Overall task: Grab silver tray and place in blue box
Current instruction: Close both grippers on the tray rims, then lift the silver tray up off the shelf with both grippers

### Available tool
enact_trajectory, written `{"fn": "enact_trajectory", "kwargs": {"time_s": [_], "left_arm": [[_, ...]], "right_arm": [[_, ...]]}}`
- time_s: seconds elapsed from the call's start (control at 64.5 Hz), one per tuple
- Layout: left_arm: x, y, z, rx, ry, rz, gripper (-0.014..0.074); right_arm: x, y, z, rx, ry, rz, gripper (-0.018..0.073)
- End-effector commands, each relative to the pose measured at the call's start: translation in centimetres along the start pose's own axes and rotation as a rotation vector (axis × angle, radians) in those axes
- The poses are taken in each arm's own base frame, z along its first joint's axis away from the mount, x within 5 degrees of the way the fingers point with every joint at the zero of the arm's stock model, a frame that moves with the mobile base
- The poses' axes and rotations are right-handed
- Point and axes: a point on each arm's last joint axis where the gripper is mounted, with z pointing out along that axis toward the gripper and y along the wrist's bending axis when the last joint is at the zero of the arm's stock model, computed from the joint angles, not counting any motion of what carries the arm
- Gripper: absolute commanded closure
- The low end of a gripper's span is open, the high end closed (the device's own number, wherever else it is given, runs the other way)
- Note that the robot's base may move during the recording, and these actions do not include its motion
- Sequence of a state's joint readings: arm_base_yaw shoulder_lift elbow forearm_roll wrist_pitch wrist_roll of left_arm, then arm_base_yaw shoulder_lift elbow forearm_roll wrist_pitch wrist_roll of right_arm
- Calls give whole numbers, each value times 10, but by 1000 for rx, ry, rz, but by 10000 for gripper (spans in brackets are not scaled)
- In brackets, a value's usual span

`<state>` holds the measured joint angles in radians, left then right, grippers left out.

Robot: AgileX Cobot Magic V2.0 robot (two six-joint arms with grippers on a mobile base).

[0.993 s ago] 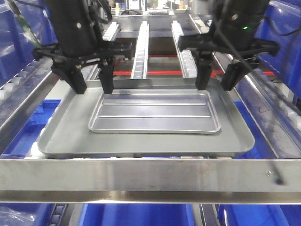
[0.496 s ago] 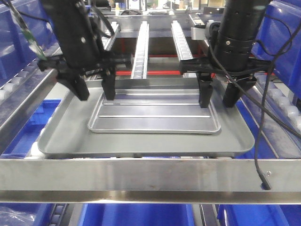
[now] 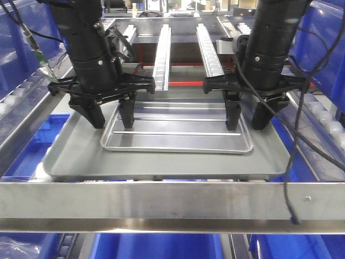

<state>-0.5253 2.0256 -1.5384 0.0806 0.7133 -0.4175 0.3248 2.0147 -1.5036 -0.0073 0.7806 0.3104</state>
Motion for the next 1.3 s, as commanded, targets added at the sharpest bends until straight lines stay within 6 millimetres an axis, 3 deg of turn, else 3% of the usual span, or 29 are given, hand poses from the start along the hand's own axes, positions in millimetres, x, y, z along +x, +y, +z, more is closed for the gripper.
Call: {"fn": "enact_trajectory", "kwargs": {"time_s": [0.0,0.109,0.295,0.496,0.59,0.652,0.698,0.869,1.024,1.288], "left_arm": [[-18,-5,-30,47,-119,-17,337],[-18,-5,-30,46,-117,-17,358],[-15,-4,-30,35,-92,-17,479],[-11,-2,-26,17,-51,-18,627],[-7,-1,-19,6,-4,-27,699],[-4,-1,-14,2,21,-31,700],[-4,-2,-12,7,27,-39,700],[-4,-3,-13,14,35,-50,699],[-11,-4,-39,19,10,-50,699],[-19,-3,-133,62,-134,-60,699]], "right_arm": [[-14,2,-24,-23,-104,-8,136],[-14,2,-24,-22,-102,-7,175],[-14,2,-24,-22,-102,-7,301],[-14,2,-24,-22,-102,-7,320],[-14,2,-24,-22,-101,-8,421],[-14,2,-24,-21,-100,-8,526],[-14,1,-24,-20,-101,-9,492],[-14,0,-29,-4,-99,-23,501],[-16,0,-54,7,-107,-30,501],[-6,8,-142,10,-232,-86,501]]}}
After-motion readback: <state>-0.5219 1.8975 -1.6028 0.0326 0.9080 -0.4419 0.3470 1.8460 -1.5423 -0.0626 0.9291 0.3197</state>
